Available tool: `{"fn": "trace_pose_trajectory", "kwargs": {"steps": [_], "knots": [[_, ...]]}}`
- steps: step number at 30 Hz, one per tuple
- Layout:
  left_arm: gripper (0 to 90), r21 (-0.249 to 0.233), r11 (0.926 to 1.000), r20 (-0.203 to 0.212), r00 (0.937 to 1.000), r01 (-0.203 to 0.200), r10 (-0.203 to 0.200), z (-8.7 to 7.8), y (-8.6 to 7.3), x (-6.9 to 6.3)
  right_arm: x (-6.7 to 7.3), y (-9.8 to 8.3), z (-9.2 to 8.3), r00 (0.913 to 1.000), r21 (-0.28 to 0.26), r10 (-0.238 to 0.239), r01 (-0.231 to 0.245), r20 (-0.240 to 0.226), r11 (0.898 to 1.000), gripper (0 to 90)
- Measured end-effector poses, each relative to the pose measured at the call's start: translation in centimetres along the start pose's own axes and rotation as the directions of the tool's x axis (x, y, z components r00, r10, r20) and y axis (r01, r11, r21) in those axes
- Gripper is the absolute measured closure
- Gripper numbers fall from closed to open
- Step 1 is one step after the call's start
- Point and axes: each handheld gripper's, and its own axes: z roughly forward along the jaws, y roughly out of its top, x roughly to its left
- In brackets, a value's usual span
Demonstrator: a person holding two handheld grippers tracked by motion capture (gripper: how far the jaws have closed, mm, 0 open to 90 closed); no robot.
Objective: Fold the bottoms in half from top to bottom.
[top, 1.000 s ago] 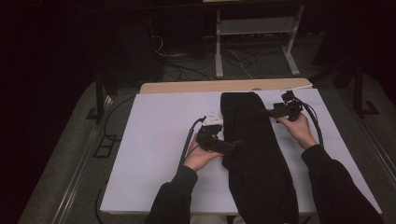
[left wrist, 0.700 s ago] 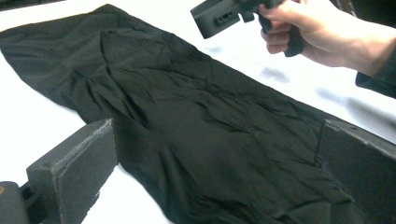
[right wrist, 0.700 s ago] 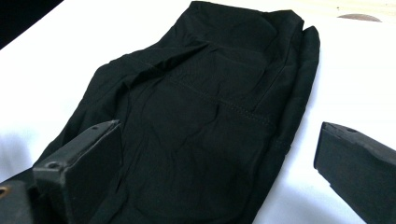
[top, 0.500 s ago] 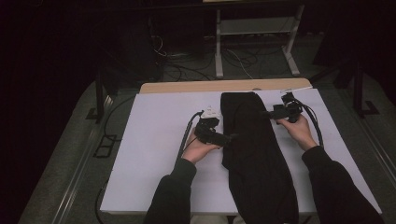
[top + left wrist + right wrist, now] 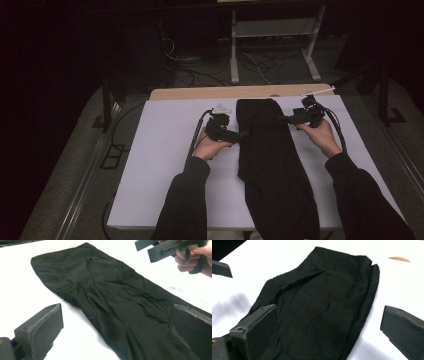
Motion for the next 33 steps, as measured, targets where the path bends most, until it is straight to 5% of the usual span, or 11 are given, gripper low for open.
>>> {"fn": "trace_pose_trajectory", "kwargs": {"steps": [6, 18, 28, 33], "knots": [[0.0, 0.001, 0.9997, -0.020, 0.9995, -0.026, 0.026, 0.7, 0.4, 0.9, -0.2, 0.9, -0.1, 1.0000, 0.016, -0.004, 0.004, 0.006, 1.000, 0.8], [0.0, 0.031, 0.9995, -0.017, 0.9998, -0.003, 0.003, 2.7, 2.2, 2.1, -0.3, 2.8, 0.2, 0.9993, 0.029, -0.030, 0.029, 0.022, 0.999, 0.8], [0.0, 0.008, 0.9939, -0.020, 0.9938, 0.110, -0.110, 4.3, 1.6, 2.9, -1.2, 2.4, 1.6, 0.9988, 0.053, 0.017, -0.019, 0.045, 0.998, 1.0], [0.0, -0.020, 0.9782, -0.042, 0.9774, 0.206, -0.207, 4.9, 1.3, 3.5, -2.0, 2.0, 2.1, 0.9976, 0.078, 0.052, -0.055, 0.045, 0.995, 6.3]]}}
